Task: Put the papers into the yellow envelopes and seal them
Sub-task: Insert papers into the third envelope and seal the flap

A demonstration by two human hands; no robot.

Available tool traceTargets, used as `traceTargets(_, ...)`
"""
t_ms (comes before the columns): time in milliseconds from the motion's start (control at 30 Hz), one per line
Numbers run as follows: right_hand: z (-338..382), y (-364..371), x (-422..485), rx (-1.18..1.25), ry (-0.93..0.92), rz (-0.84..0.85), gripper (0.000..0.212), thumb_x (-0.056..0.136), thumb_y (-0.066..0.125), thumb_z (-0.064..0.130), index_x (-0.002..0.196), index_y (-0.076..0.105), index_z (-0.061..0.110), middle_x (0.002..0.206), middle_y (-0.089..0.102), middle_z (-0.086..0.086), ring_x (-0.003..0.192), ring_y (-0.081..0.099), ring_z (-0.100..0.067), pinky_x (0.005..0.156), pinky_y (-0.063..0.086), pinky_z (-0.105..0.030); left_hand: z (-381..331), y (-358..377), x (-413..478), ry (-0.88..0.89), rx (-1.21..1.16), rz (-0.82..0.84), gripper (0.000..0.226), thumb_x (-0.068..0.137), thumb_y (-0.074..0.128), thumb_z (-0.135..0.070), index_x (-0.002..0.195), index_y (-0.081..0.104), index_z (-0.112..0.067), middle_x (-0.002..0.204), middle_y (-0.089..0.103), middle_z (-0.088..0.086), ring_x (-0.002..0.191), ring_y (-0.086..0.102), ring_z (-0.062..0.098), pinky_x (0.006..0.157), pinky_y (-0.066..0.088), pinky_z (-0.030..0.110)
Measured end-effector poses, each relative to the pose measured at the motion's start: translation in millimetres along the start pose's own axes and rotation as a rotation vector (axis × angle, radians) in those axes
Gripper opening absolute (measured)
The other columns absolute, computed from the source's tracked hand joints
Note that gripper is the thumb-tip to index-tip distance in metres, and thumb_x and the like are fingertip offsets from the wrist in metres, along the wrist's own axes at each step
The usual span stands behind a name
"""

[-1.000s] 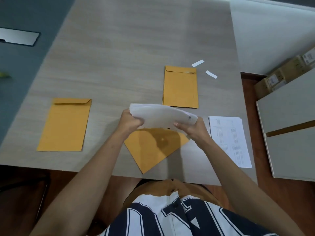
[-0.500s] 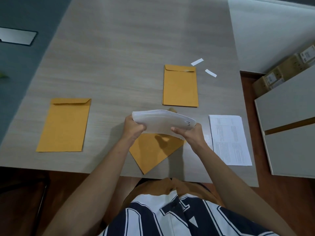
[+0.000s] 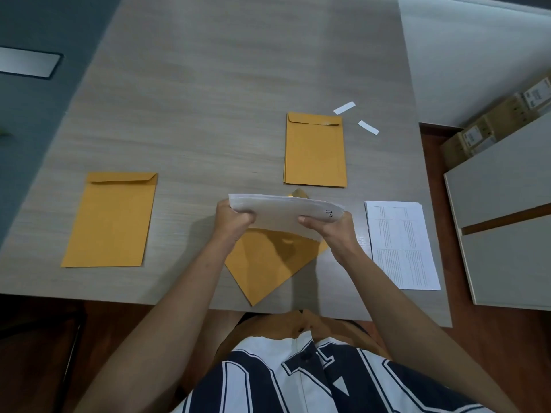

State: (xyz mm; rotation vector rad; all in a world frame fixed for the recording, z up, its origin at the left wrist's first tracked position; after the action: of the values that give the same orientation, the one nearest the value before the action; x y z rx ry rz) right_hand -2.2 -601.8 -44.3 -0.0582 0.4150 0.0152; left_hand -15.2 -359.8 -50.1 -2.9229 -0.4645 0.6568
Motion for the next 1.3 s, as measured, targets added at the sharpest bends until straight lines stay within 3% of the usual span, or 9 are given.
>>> traceTargets(133, 2, -2, 4, -0.039, -0.004, 0.041, 0.043, 0.063, 0.090, 0.006, 0.103, 0.072, 0.003, 0.096, 0.075, -0.009, 0.091, 0.072, -0.018, 0.074, 0.057, -0.025, -4, -3, 2, 0.036, 0.020, 0.006, 0.032, 0.071, 0.066, 0.019, 0.088, 0.068, -0.008, 0.077, 0.065, -0.002, 0.072, 0.063, 0.008, 0.057, 0.051, 0.015)
traceTargets(300, -17, -2, 4, -0.115, 0.059, 0.077, 0.056, 0.060, 0.093, 0.013, 0.110, 0.070, 0.005, 0.104, 0.073, -0.013, 0.099, 0.069, -0.024, 0.083, 0.059, -0.038, 23, -7, 3, -0.043, 0.080, 0.022, 0.034, 0.070, 0.065, 0.019, 0.088, 0.069, -0.009, 0.082, 0.067, 0.007, 0.080, 0.065, 0.023, 0.068, 0.052, 0.030)
traceTargets(433, -20, 1, 3, -0.127, 0.067, 0.047, 0.058, 0.059, 0.094, 0.014, 0.110, 0.069, 0.004, 0.103, 0.071, -0.014, 0.098, 0.069, -0.024, 0.080, 0.060, -0.037, 26, -7, 0, -0.052, 0.084, -0.010, 0.033, 0.073, 0.068, 0.014, 0.095, 0.066, -0.011, 0.085, 0.066, 0.003, 0.080, 0.063, 0.017, 0.069, 0.052, 0.026)
traceTargets(700, -2, 4, 6, -0.141, 0.025, 0.038, 0.029, 0.073, 0.086, 0.015, 0.097, 0.071, 0.020, 0.097, 0.075, -0.001, 0.089, 0.072, -0.014, 0.073, 0.060, -0.028, 23, -5, 8, -0.062, 0.045, 0.002, 0.033, 0.072, 0.065, 0.016, 0.075, 0.065, -0.017, 0.080, 0.066, 0.005, 0.076, 0.064, 0.020, 0.069, 0.051, 0.030)
traceTargets(767, 3, 0, 8, -0.184, 0.011, 0.025, 0.022, 0.074, 0.085, 0.018, 0.092, 0.071, 0.021, 0.096, 0.076, -0.001, 0.086, 0.073, -0.014, 0.073, 0.060, -0.030, 19, -2, 12, -0.040, 0.043, -0.005, 0.031, 0.072, 0.064, 0.013, 0.083, 0.066, -0.016, 0.087, 0.067, 0.006, 0.083, 0.065, 0.023, 0.070, 0.052, 0.032)
traceTargets(833, 10, -9, 11, -0.198, 0.025, -0.011, 0.020, 0.074, 0.085, 0.018, 0.088, 0.070, 0.020, 0.093, 0.075, -0.001, 0.081, 0.073, -0.012, 0.068, 0.059, -0.027, 17, 4, 16, -0.017, 0.078, -0.009, 0.043, 0.074, 0.066, 0.008, 0.108, 0.064, -0.018, 0.102, 0.066, -0.001, 0.095, 0.063, 0.018, 0.078, 0.053, 0.032)
traceTargets(933, 16, -33, 18, -0.246, 0.038, -0.077, 0.020, 0.073, 0.086, 0.020, 0.086, 0.070, 0.016, 0.089, 0.074, 0.000, 0.078, 0.071, -0.012, 0.064, 0.057, -0.026, 18, 8, 17, -0.013, 0.208, -0.101, 0.067, 0.076, 0.073, -0.009, 0.138, 0.047, -0.019, 0.120, 0.055, -0.007, 0.111, 0.051, 0.009, 0.092, 0.048, 0.029)
traceTargets(1133, 31, -89, 27, -0.318, 0.014, -0.129, 0.017, 0.075, 0.083, 0.014, 0.086, 0.071, 0.009, 0.087, 0.073, -0.004, 0.073, 0.070, -0.015, 0.064, 0.055, -0.028, 8, 45, 1, 0.113, 0.493, -0.133, 0.056, 0.080, 0.068, -0.021, 0.133, 0.050, -0.015, 0.115, 0.049, -0.001, 0.112, 0.044, 0.017, 0.091, 0.039, 0.027)
traceTargets(1300, 48, -128, 34, -0.403, -0.031, -0.168, 0.018, 0.076, 0.082, 0.014, 0.087, 0.070, 0.008, 0.092, 0.072, -0.009, 0.077, 0.068, -0.022, 0.069, 0.055, -0.033, 8, 99, -15, 0.183, 0.974, 0.044, 0.056, 0.080, 0.070, -0.032, 0.132, 0.051, -0.023, 0.122, 0.041, 0.003, 0.119, 0.035, 0.022, 0.097, 0.037, 0.029)
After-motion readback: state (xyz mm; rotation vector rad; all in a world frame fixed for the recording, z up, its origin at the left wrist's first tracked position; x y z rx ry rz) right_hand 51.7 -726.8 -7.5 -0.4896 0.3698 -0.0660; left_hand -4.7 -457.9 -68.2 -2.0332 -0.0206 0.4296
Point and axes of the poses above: each hand's wrist, its own x-axis towards the middle knuckle, its own y-axis out of the palm, z = x × y, the point moved 8 cm from there along x, towards the middle knuckle
